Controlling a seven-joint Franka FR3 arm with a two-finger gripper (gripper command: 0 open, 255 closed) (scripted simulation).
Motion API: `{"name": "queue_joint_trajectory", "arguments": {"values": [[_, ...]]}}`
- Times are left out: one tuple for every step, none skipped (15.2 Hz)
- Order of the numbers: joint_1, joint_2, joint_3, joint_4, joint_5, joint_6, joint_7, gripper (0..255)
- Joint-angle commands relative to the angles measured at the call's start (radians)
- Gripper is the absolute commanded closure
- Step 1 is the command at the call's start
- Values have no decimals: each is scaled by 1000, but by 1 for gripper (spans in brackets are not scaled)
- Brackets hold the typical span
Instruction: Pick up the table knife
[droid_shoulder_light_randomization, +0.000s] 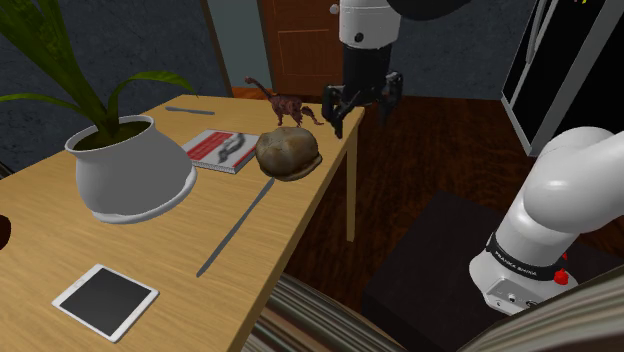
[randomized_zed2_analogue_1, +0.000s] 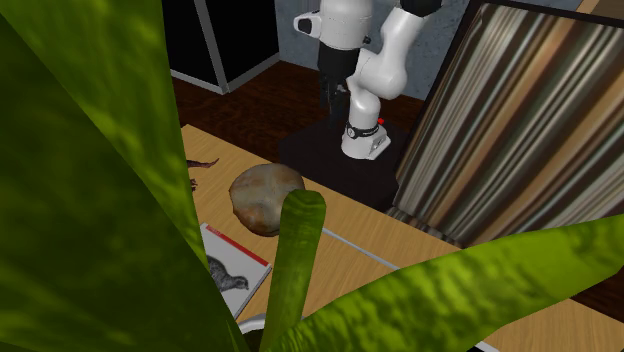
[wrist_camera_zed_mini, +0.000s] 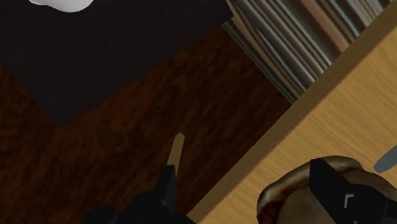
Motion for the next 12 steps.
{"name": "queue_joint_trajectory", "arguments": {"values": [[-17,43,67,34,25,12,119,0],[-29,68,100,51,33,21,173,0],[-41,96,133,70,39,30,229,0],[-55,124,167,91,44,39,284,0],[-71,155,201,114,45,49,340,0],[-88,188,236,138,44,58,397,0],[-107,223,271,164,40,68,455,0],[-127,261,308,192,32,77,513,0],[-149,301,346,221,20,86,574,0],[-171,344,385,252,4,95,636,0],[-195,390,426,284,-18,103,702,0],[-218,442,468,318,-47,111,770,0]]}}
